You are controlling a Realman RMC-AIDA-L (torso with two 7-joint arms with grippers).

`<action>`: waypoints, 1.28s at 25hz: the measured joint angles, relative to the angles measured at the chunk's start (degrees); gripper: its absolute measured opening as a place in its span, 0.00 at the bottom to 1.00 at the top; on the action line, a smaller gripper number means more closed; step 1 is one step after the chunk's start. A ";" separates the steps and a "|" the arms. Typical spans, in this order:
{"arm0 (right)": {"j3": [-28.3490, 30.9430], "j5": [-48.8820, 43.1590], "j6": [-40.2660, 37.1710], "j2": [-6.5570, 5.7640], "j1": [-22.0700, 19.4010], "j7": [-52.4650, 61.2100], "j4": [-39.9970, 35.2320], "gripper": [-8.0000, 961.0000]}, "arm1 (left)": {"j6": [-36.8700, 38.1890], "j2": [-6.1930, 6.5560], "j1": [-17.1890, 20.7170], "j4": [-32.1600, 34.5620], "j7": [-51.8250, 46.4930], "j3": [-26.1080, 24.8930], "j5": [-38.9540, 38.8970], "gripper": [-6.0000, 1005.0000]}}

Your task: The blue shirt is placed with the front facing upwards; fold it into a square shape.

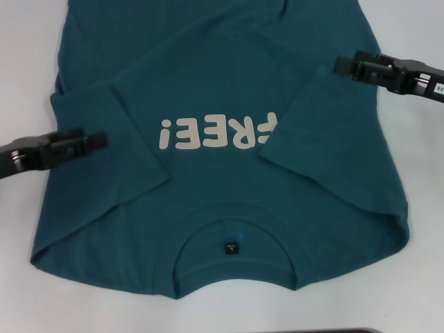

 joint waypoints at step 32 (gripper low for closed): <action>1.00 1.76 0.71 -0.04 -0.05 0.66 0.45 0.98 | -1.34 3.48 2.74 -3.58 -9.16 -1.00 12.89 0.86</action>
